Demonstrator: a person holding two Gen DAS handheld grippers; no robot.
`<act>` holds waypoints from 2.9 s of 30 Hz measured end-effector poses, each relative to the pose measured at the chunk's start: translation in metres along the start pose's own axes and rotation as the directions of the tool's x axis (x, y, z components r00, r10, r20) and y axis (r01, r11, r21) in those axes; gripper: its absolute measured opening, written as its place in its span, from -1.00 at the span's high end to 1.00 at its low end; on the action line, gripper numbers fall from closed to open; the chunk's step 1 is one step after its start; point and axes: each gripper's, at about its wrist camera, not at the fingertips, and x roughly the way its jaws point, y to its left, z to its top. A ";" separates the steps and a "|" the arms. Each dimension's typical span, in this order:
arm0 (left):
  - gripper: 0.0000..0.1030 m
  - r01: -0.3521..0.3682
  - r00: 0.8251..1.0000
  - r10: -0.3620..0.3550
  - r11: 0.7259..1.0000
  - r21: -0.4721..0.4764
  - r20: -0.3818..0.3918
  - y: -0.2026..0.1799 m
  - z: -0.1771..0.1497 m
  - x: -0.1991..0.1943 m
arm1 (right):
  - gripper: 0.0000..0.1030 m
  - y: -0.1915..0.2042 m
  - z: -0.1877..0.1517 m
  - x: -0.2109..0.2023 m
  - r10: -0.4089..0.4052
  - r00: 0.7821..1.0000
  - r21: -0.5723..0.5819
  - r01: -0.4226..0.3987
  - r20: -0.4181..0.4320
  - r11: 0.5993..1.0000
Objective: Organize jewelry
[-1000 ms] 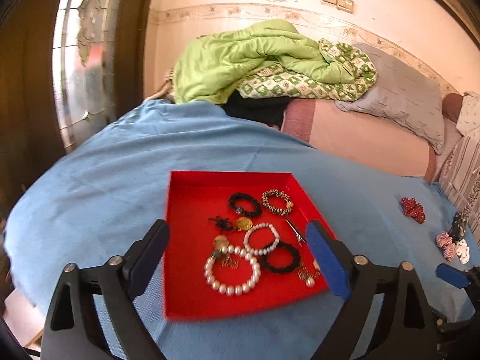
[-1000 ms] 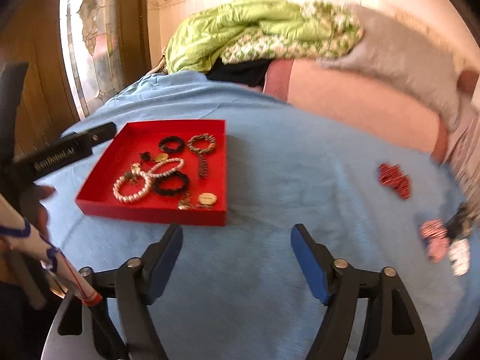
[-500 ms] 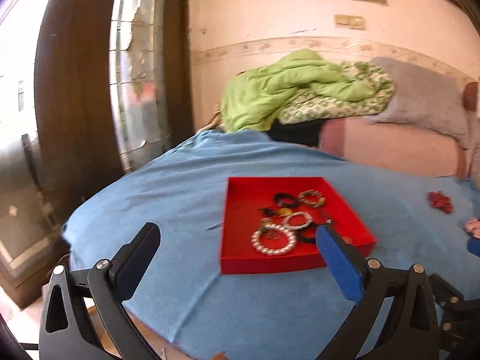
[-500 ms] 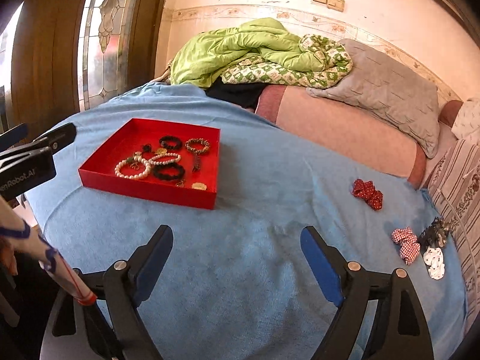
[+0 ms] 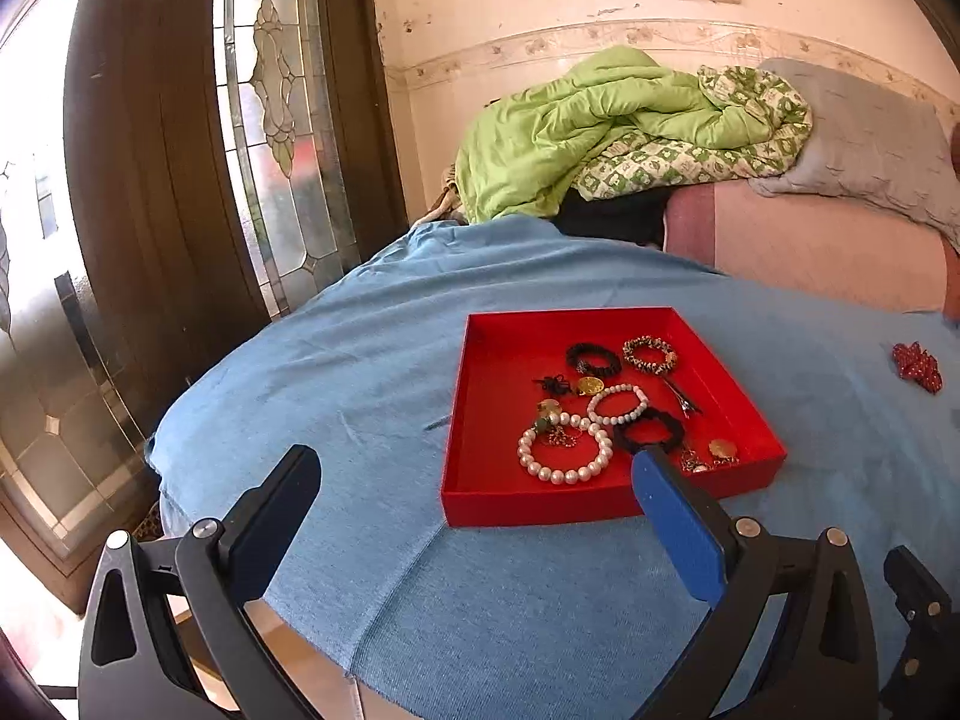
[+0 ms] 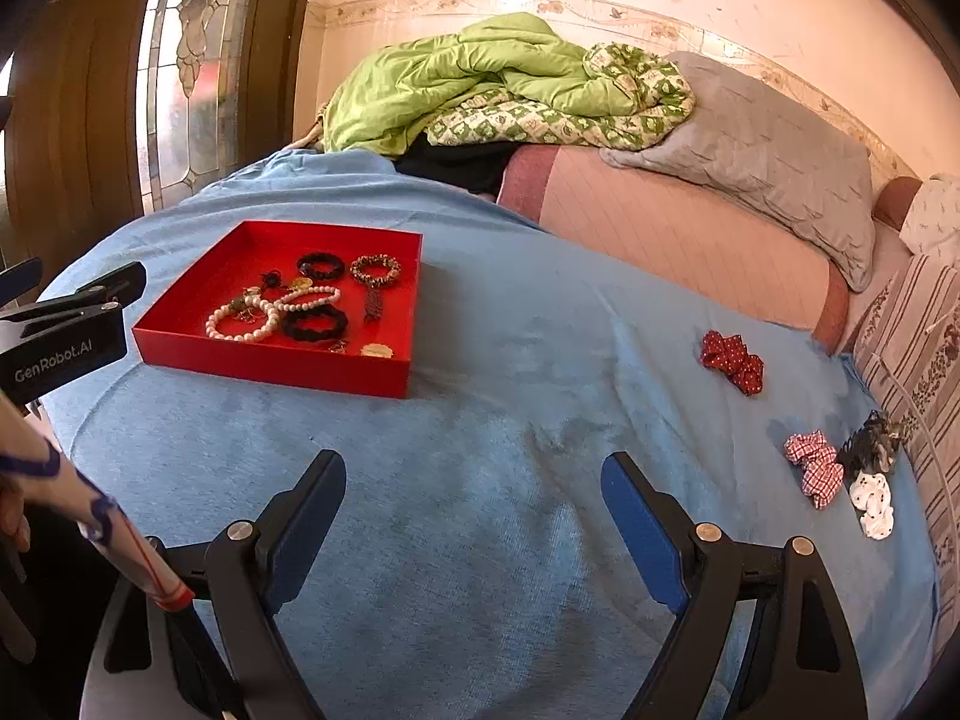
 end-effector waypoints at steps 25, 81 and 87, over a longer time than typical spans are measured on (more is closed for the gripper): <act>-1.00 0.007 1.000 -0.008 1.000 -0.021 -0.022 0.007 0.001 0.005 | -0.75 0.009 -0.004 0.008 -0.016 0.999 -0.045 0.015 -0.032 0.999; -1.00 0.015 0.999 -0.016 1.000 -0.020 -0.029 0.009 -0.003 0.008 | -0.75 0.000 -0.010 0.012 -0.017 0.999 -0.055 0.014 -0.045 0.998; -1.00 -0.010 0.999 0.010 1.000 0.003 -0.033 0.007 -0.006 0.006 | -0.75 -0.008 -0.008 0.013 -0.008 0.999 -0.024 0.007 -0.051 1.000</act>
